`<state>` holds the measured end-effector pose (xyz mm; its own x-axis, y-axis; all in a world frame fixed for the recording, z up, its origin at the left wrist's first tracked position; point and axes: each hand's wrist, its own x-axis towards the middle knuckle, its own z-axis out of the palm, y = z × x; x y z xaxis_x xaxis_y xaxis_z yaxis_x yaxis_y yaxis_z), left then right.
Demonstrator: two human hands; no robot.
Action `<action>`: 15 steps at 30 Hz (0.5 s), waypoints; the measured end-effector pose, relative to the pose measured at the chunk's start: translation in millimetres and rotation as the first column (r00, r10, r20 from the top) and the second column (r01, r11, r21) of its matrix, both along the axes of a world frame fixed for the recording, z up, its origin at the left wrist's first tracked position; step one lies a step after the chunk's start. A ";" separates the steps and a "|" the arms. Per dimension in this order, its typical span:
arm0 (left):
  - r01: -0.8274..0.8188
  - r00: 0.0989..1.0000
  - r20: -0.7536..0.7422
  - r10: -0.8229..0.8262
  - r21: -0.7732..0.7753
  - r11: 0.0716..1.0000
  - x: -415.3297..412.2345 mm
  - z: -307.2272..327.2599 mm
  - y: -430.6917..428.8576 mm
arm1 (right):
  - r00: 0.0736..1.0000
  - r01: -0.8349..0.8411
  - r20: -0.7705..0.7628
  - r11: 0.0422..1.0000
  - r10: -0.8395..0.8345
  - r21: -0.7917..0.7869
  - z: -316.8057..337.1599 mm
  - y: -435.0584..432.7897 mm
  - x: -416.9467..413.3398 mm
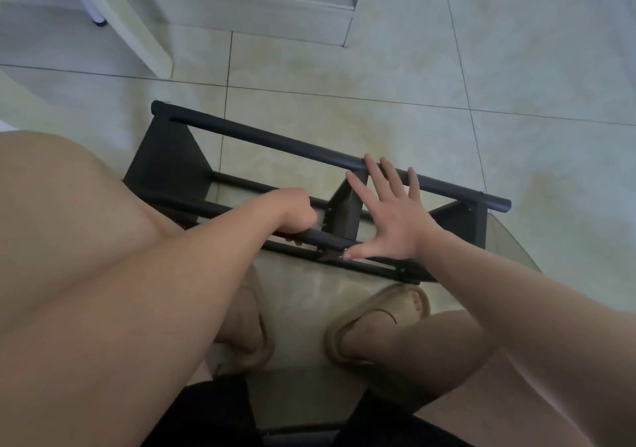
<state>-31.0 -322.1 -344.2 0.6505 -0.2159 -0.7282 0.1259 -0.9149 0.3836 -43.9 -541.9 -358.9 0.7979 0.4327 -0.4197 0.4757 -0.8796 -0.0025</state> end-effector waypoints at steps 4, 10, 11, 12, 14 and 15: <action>0.018 0.998 0.054 -0.013 -0.095 0.995 5.0 -18.7 -2.8 | 0.998 -0.003 0.062 0.999 0.000 0.045 -6.5 -1.9 -1.7; 0.001 0.999 0.037 0.008 -0.229 0.974 12.0 -30.9 -4.4 | 0.995 -0.010 0.095 0.998 0.005 0.059 -11.7 -3.1 -0.9; 0.002 0.999 0.032 0.006 -0.238 0.971 12.7 -31.9 -4.6 | 0.996 -0.008 0.093 0.998 0.002 0.063 -12.1 -3.0 -1.1; 0.004 1.000 0.026 0.002 -0.244 0.970 13.7 -32.5 -4.5 | 0.996 -0.007 0.090 0.998 0.001 0.064 -12.3 -3.0 -1.3; -0.011 1.000 0.005 0.013 -0.257 0.966 16.4 -33.2 -4.8 | 0.996 -0.006 0.087 0.998 0.000 0.062 -12.6 -3.0 -1.8; -0.040 0.999 -0.020 0.035 -0.279 0.959 17.2 -33.3 -5.4 | 0.996 -0.005 0.086 0.998 0.000 0.059 -12.6 -2.7 -2.0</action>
<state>-13.8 -327.5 -377.5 0.6517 -0.3877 -0.6519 0.1656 -0.7660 0.6211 -45.9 -544.6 -371.5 0.8285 0.4570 -0.3237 0.4790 -0.8777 -0.0133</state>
